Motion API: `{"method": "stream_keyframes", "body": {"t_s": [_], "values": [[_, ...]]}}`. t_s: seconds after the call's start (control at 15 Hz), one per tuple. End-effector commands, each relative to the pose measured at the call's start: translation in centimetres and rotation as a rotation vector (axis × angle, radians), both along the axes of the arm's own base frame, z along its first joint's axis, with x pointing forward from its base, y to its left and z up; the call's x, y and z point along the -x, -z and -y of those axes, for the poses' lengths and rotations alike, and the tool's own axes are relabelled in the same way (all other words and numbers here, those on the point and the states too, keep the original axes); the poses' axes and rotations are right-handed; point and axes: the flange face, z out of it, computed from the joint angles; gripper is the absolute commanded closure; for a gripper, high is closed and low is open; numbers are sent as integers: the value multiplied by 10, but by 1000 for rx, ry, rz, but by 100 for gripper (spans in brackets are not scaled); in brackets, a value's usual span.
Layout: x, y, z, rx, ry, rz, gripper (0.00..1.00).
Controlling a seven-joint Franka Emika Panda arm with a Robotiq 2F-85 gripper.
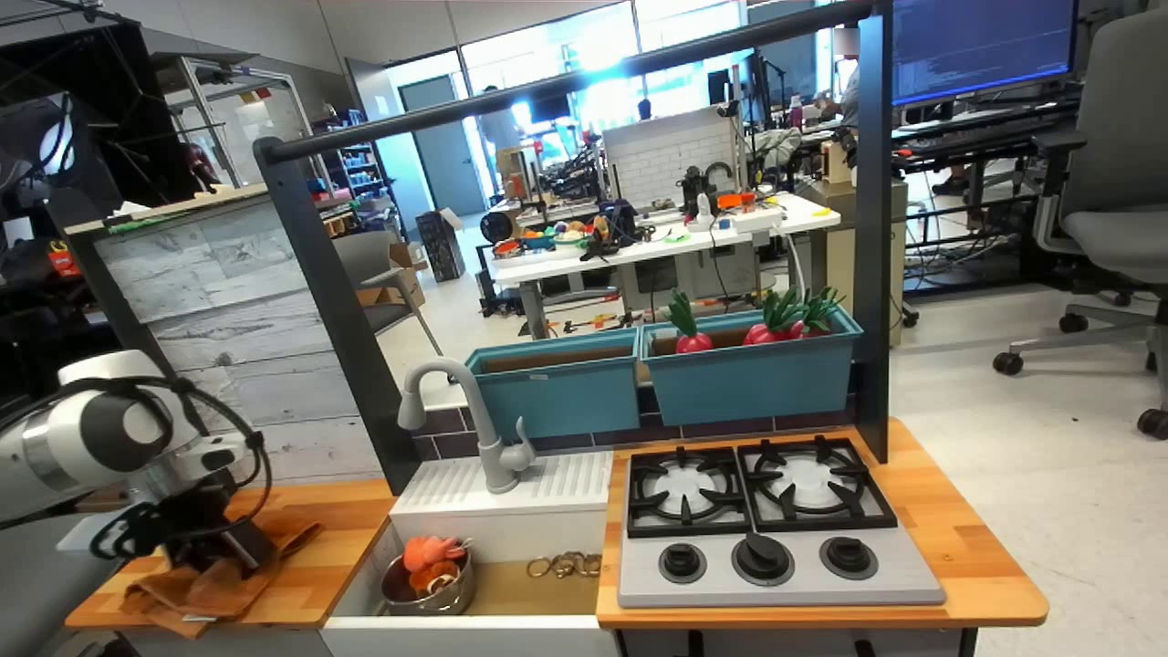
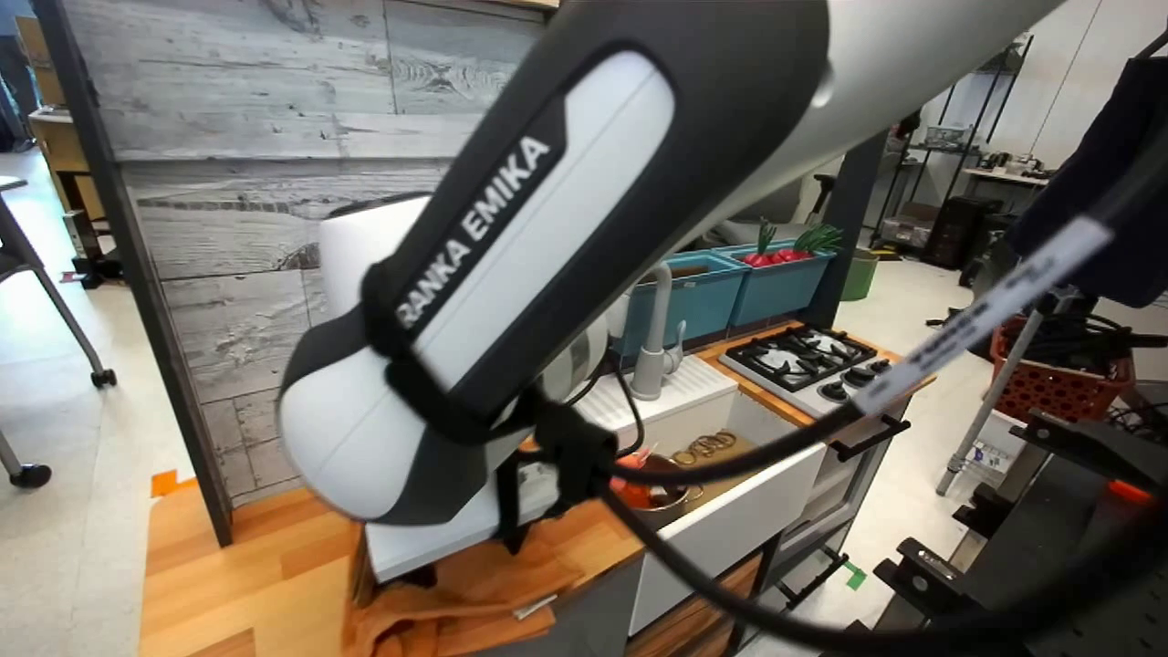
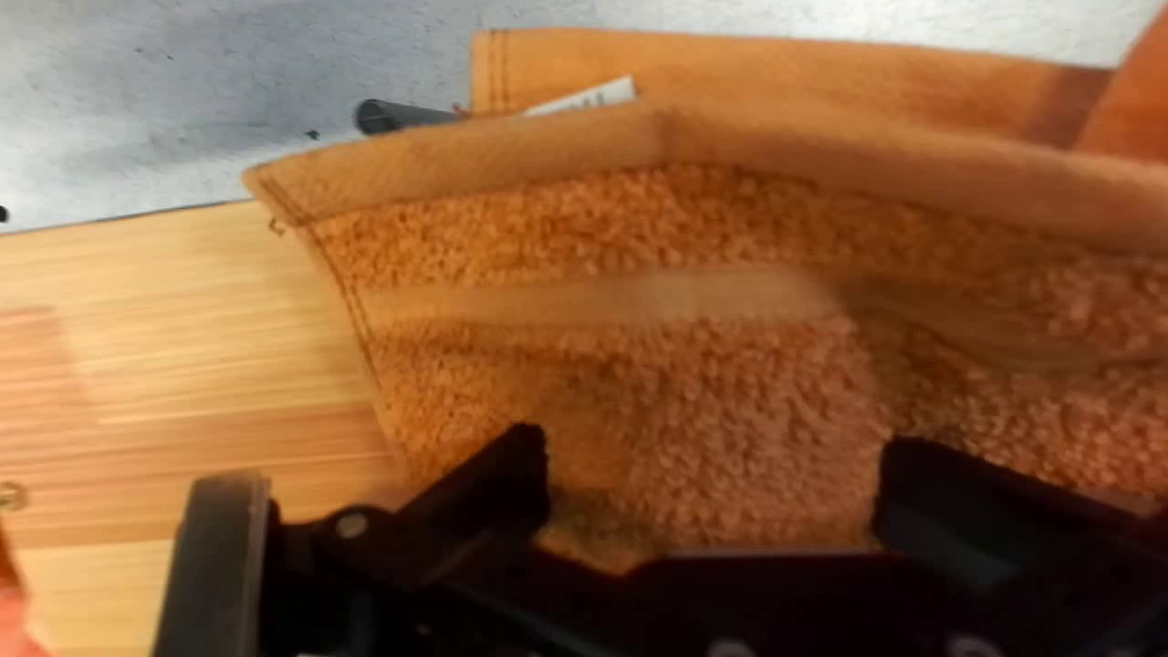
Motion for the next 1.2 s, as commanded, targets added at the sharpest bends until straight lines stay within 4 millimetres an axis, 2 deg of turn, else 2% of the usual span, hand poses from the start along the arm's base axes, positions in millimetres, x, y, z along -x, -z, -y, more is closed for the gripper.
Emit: {"method": "stream_keyframes", "body": {"t_s": [0.0, 0.07, 0.2, 0.33, 0.6, 0.73, 0.8, 0.87, 1.0, 1.13], "values": [[5, 12, 76, 100, 92, -84, 0], [4, 11, 86, 109, 99, -102, 0], [5, 15, 85, 112, 73, -115, 0], [8, 18, 61, 88, 31, -109, 0], [20, 16, -4, 30, -36, -88, 0], [23, 15, -17, 33, -59, -81, 0], [22, 15, -16, 42, -62, -75, 0], [17, 13, -6, 56, -49, -70, 0], [6, 9, 24, 76, 7, -61, 0], [-3, 8, 65, 102, 87, -69, 0]]}}
